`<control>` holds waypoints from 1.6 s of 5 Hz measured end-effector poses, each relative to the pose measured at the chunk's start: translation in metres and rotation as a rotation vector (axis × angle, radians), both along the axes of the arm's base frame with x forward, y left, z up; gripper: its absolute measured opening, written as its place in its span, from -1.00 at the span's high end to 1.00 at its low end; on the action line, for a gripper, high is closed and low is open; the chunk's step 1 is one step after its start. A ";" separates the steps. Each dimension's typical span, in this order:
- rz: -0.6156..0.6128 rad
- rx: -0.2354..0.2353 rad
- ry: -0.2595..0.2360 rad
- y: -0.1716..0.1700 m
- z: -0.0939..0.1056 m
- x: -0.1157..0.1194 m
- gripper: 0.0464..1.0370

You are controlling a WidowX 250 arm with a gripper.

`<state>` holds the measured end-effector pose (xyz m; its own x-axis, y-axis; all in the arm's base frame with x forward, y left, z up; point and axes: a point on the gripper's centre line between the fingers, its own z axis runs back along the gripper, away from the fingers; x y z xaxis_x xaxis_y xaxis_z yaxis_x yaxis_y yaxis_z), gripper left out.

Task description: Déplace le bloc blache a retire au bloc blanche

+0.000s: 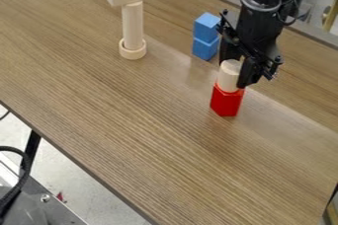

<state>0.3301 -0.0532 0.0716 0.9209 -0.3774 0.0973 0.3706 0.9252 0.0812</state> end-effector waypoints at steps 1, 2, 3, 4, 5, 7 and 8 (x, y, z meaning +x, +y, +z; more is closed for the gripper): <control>0.029 -0.014 -0.017 0.006 0.010 0.009 0.02; 0.085 -0.036 -0.062 0.021 0.028 0.028 0.02; 0.164 -0.044 -0.078 0.046 0.035 0.049 0.02; 0.209 -0.046 -0.085 0.064 0.037 0.063 0.02; 0.224 -0.045 -0.094 0.072 0.038 0.070 0.02; 0.241 -0.036 -0.089 0.082 0.033 0.079 0.02; 0.249 -0.032 -0.089 0.088 0.032 0.083 0.02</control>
<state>0.4131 0.0344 0.1037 0.9723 -0.1353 0.1906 0.1235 0.9897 0.0726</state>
